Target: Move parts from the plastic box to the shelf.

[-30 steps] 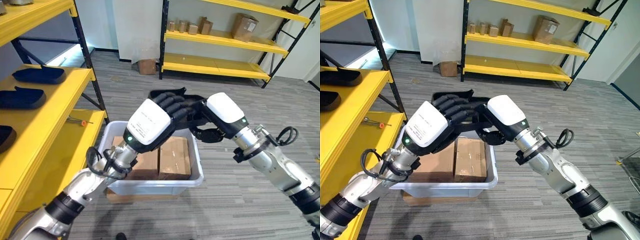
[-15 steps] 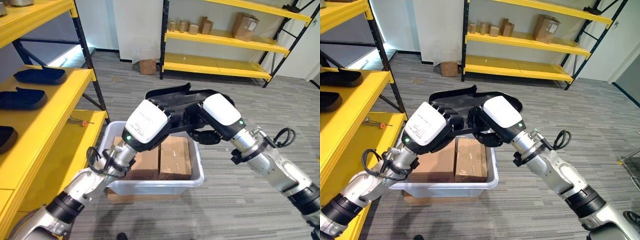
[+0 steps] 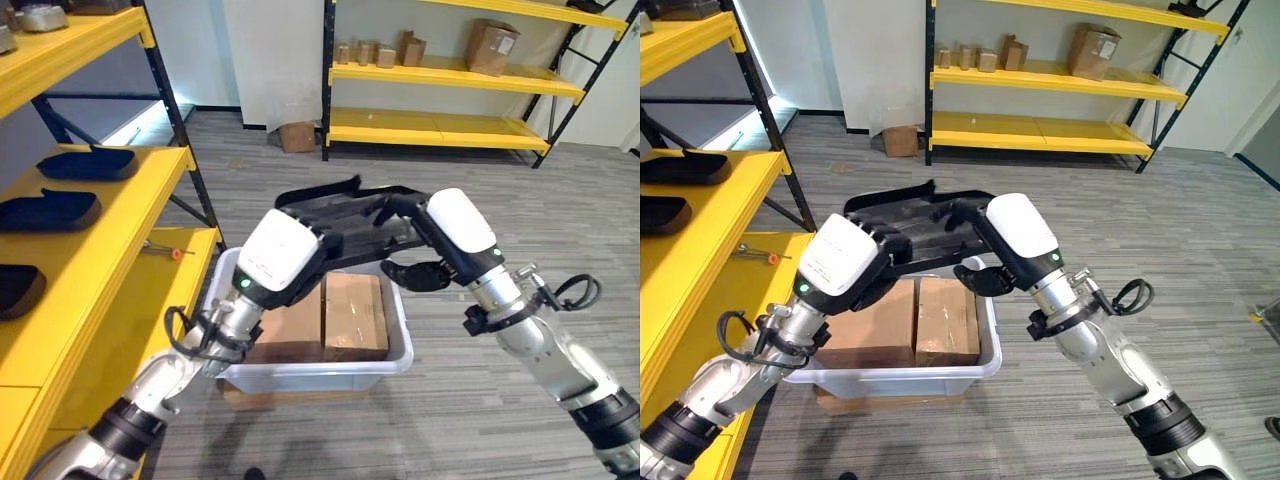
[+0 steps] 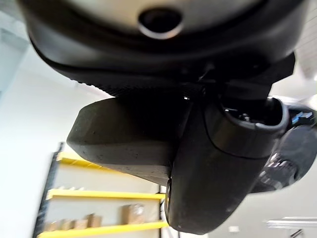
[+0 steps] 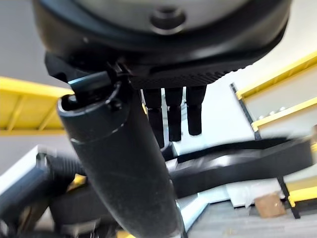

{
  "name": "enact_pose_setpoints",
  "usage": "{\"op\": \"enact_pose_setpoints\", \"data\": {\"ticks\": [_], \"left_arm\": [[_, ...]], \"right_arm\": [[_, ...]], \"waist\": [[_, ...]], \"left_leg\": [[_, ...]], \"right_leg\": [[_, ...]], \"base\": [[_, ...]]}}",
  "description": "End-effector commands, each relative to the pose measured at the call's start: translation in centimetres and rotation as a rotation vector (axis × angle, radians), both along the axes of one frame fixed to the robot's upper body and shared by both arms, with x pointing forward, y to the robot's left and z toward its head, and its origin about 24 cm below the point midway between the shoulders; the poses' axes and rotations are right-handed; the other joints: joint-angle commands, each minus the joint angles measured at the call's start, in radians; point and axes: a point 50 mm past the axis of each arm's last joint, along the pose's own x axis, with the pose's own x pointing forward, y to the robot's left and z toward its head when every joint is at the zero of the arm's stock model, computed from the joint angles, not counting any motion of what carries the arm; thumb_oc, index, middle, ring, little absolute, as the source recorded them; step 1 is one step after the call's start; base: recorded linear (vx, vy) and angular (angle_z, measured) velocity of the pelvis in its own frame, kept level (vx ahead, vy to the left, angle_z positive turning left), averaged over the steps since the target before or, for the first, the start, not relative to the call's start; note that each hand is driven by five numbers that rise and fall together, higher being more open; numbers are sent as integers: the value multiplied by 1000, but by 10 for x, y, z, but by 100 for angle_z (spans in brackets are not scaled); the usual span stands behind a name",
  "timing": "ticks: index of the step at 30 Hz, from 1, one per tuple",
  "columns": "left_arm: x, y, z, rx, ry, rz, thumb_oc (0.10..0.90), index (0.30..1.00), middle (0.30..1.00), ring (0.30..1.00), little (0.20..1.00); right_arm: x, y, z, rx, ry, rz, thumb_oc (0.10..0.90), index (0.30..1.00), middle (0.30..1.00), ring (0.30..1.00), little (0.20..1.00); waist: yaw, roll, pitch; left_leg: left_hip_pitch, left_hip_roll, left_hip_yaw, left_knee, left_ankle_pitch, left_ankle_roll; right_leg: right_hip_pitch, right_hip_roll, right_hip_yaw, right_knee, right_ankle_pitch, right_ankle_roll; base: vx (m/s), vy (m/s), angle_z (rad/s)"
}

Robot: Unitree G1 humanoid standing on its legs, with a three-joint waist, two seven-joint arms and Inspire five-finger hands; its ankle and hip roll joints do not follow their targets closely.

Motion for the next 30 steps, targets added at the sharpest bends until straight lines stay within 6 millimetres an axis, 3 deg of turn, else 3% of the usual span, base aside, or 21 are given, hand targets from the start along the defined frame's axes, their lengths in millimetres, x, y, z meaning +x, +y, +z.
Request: {"op": "enact_pose_setpoints", "data": {"ticks": [1, 13, 17, 20, 25, 26, 27, 28, 30], "left_arm": [[14, 12, 52, -104, -220, 34, 400, 300, 300, 300, 300], [3, 46, 33, -187, -185, 201, 400, 300, 300, 300, 300], [-2, 55, 32, -192, -205, 249, 400, 300, 300, 300, 300], [-8, 65, 35, -217, -259, 300, 400, 300, 300, 300, 300], [-17, 72, 39, -255, -283, 334, 400, 300, 300, 300, 300], [-18, 72, 40, -266, -289, 330, 400, 300, 300, 300, 300], [-18, 72, 40, -266, -290, 331, 400, 300, 300, 300, 300], [-17, 69, 40, -283, -282, 311, 400, 300, 300, 300, 300], [-18, 67, 37, -287, -262, 308, 400, 300, 300, 300, 300]], "right_arm": [[-14, -1, 57, 197, -267, 67, 900, 1000, 1000, 1000, 1000], [-38, -18, 24, 381, -151, 27, 900, 1000, 1000, 1000, 1000], [-40, -20, 17, 395, -117, 16, 900, 1000, 1000, 1000, 1000], [-33, -16, 15, 413, -92, 37, 900, 1000, 1000, 1000, 1000], [-25, -7, 23, 452, -108, 90, 900, 1000, 1000, 1000, 1000], [-25, -3, 28, 463, -132, 110, 900, 1000, 1000, 1000, 1000], [-24, -3, 29, 462, -133, 111, 900, 1000, 1000, 1000, 1000], [-23, 0, 31, 474, -144, 125, 900, 1000, 1000, 1000, 1000], [-18, 3, 30, 469, -139, 124, 900, 1000, 1000, 1000, 1000]], "waist": [[-17, -25, -61], [-40, 20, -50], [-42, 33, -44], [-30, 51, -8], [-4, 69, 30], [2, 76, 46], [-1, 79, 45], [7, 75, 69], [15, 81, 74]], "left_leg": [[32, 82, 0, 1, -26, -51], [46, 103, 10, 1, -5, -65], [45, 116, 6, 3, 6, -72], [33, 139, -28, 41, 13, -71], [26, 186, -69, 22, 100, -84], [13, 207, -87, 11, 150, -101], [9, 211, -92, 8, 154, -103], [-11, 233, -89, 6, 207, -117], [-35, 256, -90, 4, 233, -116]], "right_leg": [[50, -44, -20, 1, -39, 40], [56, -23, -16, 6, -56, 27], [60, -9, -19, 18, -73, 16], [36, 19, 1, 83, -113, -12], [-25, 90, 11, 186, -166, -58], [-44, 113, 5, 212, -176, -73], [-47, 116, 1, 217, -178, -75], [-63, 132, -12, 237, -190, -90], [-60, 155, -38, 231, -191, -105]], "base": [[0, 0, 0], [-4, -36, -5], [-9, -63, 0], [-92, -140, 0], [-87, -154, -6], [-89, -146, 0], [-151, -213, 9], [-122, -273, 26], [-85, -235, 42]]}}
